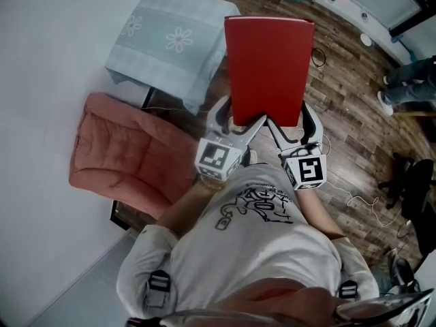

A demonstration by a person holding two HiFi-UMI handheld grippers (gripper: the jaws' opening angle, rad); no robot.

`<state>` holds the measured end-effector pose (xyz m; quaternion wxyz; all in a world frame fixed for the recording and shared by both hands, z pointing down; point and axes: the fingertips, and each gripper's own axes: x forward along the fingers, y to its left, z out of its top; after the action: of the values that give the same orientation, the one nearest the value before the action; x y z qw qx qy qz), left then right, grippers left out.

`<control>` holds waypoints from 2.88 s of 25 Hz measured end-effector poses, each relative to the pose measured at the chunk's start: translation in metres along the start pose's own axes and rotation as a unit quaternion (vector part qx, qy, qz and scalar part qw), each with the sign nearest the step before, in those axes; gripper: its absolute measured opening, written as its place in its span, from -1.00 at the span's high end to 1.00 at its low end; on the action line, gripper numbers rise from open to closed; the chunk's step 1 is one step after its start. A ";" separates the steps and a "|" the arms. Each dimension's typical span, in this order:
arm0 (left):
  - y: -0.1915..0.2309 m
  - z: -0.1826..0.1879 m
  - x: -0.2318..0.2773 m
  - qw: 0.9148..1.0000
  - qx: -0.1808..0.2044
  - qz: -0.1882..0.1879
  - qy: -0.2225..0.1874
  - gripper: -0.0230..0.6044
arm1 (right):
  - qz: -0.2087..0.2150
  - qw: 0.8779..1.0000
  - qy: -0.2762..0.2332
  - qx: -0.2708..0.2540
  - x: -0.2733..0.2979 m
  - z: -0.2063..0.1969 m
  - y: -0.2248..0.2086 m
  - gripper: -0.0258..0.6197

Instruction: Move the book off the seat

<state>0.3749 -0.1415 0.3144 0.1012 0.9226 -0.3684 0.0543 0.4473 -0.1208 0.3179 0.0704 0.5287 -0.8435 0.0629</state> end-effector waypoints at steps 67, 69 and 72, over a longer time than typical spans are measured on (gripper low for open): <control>0.418 -0.018 -0.104 0.839 -0.171 0.512 -0.066 -0.23 | 0.521 0.841 0.089 -0.115 0.443 0.021 0.217 -0.28; 0.424 -0.023 -0.106 0.841 -0.174 0.508 -0.064 -0.23 | 0.519 0.842 0.093 -0.116 0.447 0.016 0.221 -0.28; 0.435 -0.034 -0.103 0.845 -0.180 0.499 -0.059 -0.24 | 0.514 0.843 0.104 -0.115 0.456 0.005 0.222 -0.28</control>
<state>-0.0006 -0.3726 0.3936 0.2027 0.5810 -0.7879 -0.0241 0.0507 -0.4286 0.3909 0.1760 -0.0026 -0.9833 0.0470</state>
